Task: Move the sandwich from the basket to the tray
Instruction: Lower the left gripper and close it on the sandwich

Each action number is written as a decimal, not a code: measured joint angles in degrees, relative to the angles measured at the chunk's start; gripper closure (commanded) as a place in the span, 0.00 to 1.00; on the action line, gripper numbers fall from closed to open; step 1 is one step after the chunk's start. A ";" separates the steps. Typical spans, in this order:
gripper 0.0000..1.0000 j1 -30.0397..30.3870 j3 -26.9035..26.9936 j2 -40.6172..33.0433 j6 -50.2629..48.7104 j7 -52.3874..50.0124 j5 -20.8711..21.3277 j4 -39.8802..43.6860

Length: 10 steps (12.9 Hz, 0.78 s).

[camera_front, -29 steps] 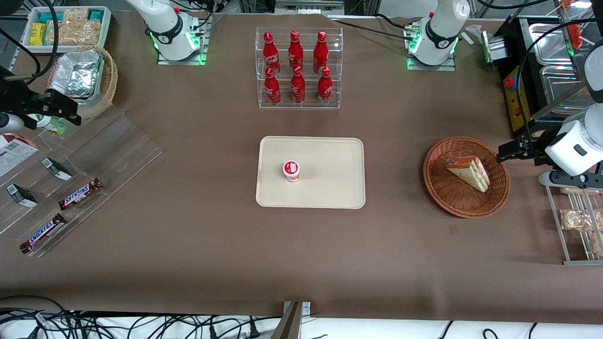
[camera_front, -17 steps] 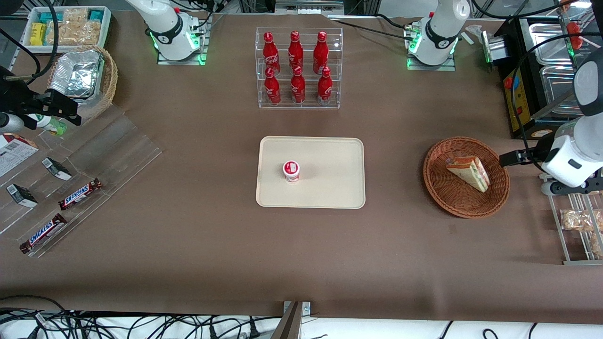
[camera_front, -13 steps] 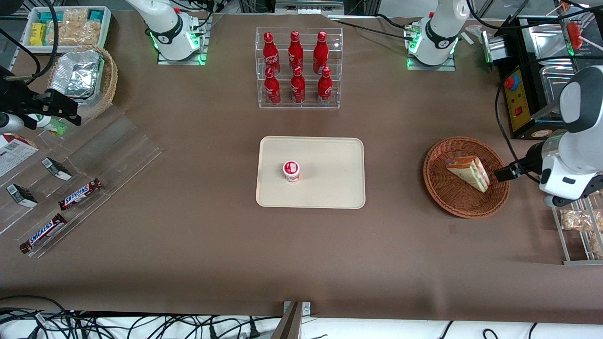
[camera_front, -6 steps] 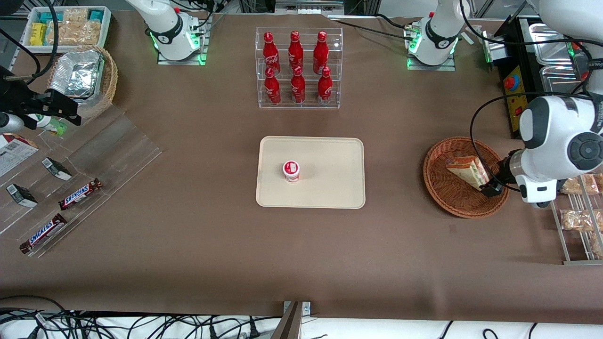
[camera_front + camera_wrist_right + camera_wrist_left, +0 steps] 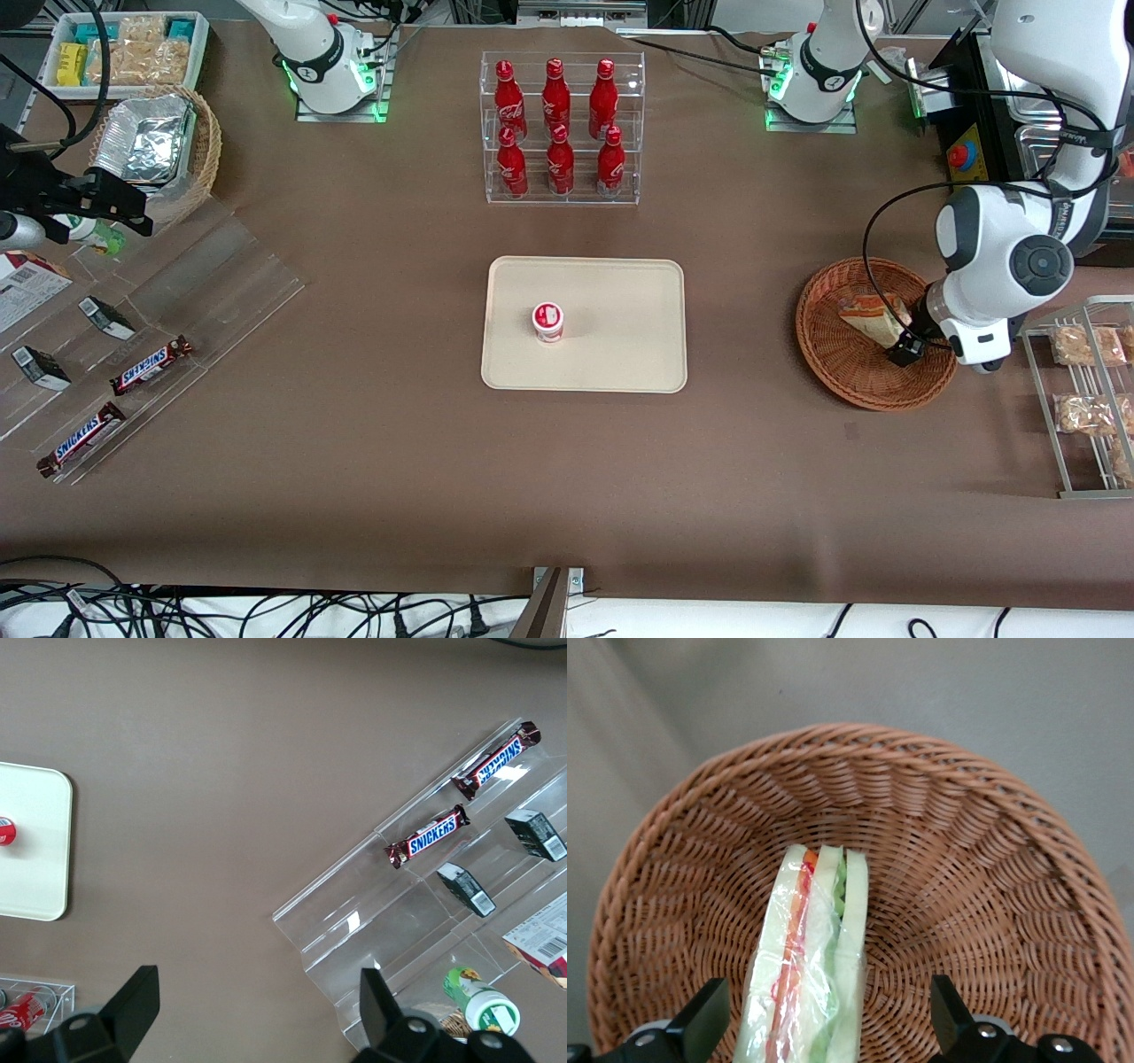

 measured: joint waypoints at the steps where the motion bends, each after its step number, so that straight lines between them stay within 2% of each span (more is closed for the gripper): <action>1: 0.00 0.00 0.00 0.00 1.00 -0.66 0.00 -0.92; 3: 0.00 0.00 -0.01 -0.01 1.56 -1.28 0.00 -1.79; 4: 0.12 0.00 -0.01 -0.01 1.57 -1.79 0.00 -1.97; 5: 0.34 -0.01 -0.05 -0.02 1.57 -2.40 0.00 -2.02; 6: 0.45 -0.01 -0.08 -0.02 1.57 -2.84 0.00 -2.03; 10: 0.59 -0.35 -0.49 -0.62 -1.13 -3.08 0.04 -1.43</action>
